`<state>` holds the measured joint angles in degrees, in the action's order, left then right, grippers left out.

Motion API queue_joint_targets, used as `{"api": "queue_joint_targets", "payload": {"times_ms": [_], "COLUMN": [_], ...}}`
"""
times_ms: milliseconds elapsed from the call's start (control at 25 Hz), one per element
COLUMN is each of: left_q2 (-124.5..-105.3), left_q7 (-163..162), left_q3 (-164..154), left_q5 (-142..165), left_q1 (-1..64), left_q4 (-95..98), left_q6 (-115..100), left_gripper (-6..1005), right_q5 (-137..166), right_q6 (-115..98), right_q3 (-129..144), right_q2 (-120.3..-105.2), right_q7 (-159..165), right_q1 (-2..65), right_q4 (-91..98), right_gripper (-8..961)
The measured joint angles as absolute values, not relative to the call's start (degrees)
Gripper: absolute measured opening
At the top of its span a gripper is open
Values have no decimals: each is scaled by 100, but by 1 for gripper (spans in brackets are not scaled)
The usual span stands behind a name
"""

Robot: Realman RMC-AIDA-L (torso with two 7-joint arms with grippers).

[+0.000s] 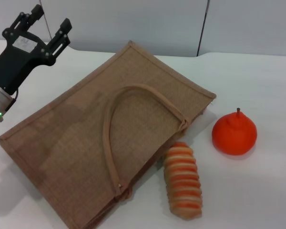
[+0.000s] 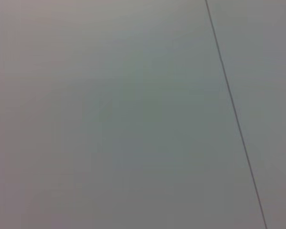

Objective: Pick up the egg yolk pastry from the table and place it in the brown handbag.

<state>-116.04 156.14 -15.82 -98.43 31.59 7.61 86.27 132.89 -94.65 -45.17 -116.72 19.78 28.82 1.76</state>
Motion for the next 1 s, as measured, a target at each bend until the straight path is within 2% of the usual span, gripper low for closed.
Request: {"api": "queue_joint_targets", "payload": {"times_ms": [560, 1000], "left_q2": [-11609, -11632], "left_q7": [15161, 15136], "left_q3": [-1565, -1489], "left_q5": [-9818, -11227], "left_q1": [3174, 2965], "left_q4": [751, 478], "left_q6": [9012, 9117], "left_gripper": [714, 707], "right_q5": [13289, 13289], "right_q6": [-9450, -9386], "right_q3": [-4538, -4824], "right_q2": [-11663, -11663], "right_q7": [1962, 1979], "right_q1": [2865, 2835], "right_q4": [181, 184], "right_gripper": [884, 883]}}
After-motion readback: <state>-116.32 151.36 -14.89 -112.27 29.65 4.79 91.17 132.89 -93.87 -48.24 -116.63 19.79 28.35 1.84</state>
